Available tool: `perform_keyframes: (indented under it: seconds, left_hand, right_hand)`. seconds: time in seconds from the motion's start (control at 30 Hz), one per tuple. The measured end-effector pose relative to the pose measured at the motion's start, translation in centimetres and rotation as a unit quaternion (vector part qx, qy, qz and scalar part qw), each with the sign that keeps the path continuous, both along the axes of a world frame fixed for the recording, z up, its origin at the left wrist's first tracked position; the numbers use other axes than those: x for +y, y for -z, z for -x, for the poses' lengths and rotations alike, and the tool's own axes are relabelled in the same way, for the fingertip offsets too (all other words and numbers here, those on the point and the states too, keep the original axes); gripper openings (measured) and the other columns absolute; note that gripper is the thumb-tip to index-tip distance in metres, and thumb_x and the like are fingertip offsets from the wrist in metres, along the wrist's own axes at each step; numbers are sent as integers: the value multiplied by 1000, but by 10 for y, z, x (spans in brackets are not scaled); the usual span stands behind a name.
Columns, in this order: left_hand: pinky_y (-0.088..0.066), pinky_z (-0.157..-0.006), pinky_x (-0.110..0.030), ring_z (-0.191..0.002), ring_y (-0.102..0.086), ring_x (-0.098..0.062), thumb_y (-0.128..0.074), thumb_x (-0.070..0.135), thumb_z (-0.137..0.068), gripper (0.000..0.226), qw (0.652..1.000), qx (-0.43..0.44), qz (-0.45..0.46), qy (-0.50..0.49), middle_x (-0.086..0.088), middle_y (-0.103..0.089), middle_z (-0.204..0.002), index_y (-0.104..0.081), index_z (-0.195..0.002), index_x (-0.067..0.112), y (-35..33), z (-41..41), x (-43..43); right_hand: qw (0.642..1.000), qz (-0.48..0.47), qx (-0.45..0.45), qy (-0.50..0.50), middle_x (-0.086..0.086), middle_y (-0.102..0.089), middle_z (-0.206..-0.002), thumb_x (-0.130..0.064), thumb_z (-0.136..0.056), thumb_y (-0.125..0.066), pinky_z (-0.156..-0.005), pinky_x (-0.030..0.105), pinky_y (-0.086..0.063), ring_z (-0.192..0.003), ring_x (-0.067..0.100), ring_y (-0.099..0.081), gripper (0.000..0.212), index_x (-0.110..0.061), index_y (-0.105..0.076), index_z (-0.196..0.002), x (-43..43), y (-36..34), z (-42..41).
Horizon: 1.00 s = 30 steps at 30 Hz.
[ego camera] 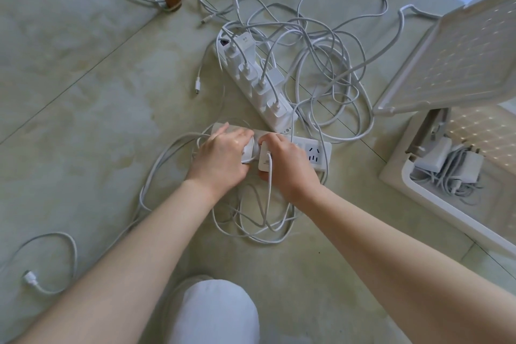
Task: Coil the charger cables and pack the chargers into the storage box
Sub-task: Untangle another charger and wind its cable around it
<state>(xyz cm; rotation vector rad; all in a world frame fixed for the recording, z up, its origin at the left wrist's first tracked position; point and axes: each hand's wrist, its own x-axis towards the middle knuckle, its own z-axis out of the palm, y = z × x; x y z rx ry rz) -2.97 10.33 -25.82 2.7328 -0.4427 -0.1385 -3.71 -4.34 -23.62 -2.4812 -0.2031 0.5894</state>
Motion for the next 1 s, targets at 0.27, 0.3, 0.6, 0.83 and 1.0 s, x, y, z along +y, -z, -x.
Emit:
perform_keyframes:
  seconds: [0.27,0.3,0.6,0.83,1.0]
  left_hand:
    - [-24,-116,-32,-116,-58,-28,-76,8,-68,60,998,55,-14,-19,-10,-64,-122,-59,-125,4,-1,-4,-2]
    - [-23,-115,-32,-116,-58,-28,-76,9,-68,61,998,56,-16,-22,-10,-64,-123,-59,-126,4,-3,-3,-3]
    - [-13,-114,-35,-137,-30,-24,-59,42,-88,69,969,166,-185,14,-4,-39,-146,-30,-145,15,-44,-2,-16]
    - [-40,-95,-34,-108,-52,-26,-43,18,-97,24,950,243,144,-134,-12,-62,-110,-64,-107,11,-119,-6,-37]
    - [-45,-55,-24,-60,-58,-19,-30,37,-102,43,819,372,398,-177,-5,-62,-73,-59,-82,13,-200,5,-60]
  right_hand:
    - [998,12,-53,-22,4,-55,-118,-16,-73,-72,-70,28,-33,-93,30,-59,53,-12,-49,-121,-12,-28,1]
    - [998,13,-57,-23,3,-55,-119,-16,-74,-71,-69,26,-31,-94,29,-58,53,-12,-48,-121,-13,-30,-1]
    - [986,64,-86,-126,5,-48,-119,-18,-76,-73,-70,23,-29,-104,24,-53,53,-9,-42,-119,-30,-70,-3]
    - [970,140,-144,-138,5,-47,-121,-16,-80,-65,-81,31,-41,-108,24,-44,52,-11,-37,-124,-45,-138,-2]
    - [939,206,-230,-155,5,-51,-115,-28,-70,-76,-89,28,-37,-107,24,-45,61,-11,-46,-119,-52,-184,2]
